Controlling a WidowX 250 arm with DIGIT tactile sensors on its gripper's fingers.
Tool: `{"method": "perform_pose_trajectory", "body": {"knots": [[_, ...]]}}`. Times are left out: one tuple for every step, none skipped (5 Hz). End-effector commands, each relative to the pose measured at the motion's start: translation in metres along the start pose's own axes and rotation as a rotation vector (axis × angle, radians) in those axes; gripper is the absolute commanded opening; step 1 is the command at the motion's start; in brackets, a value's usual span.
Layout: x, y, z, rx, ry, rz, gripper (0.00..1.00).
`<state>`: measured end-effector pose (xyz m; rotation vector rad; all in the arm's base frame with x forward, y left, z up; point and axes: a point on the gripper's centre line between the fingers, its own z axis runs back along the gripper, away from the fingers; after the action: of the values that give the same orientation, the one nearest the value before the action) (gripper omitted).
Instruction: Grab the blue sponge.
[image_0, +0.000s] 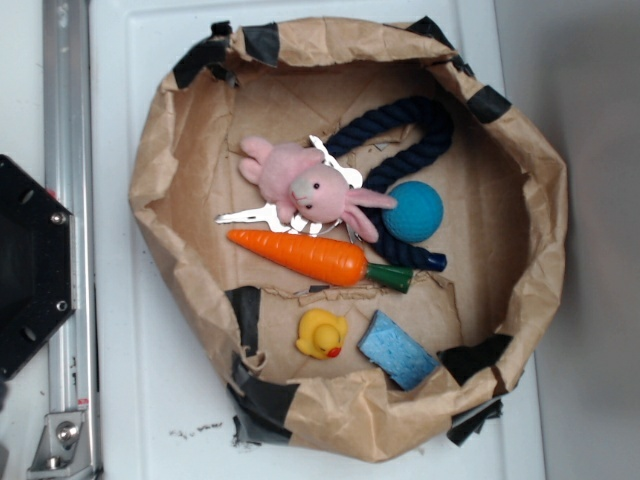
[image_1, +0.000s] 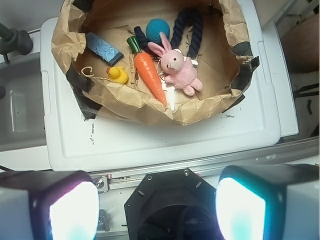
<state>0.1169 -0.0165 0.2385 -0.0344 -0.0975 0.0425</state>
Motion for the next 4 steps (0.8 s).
{"method": "perform_pose_trajectory", "body": {"knots": [[0.0,0.0,0.0,0.0,0.0,0.0,1.0],[0.049,0.0,-0.013,0.055,-0.046,-0.012,1.0],[0.095,0.006,-0.038,0.083,-0.096,-0.107,1.0],[0.121,0.004,-0.067,0.063,-0.152,-0.237,1.0]]}}
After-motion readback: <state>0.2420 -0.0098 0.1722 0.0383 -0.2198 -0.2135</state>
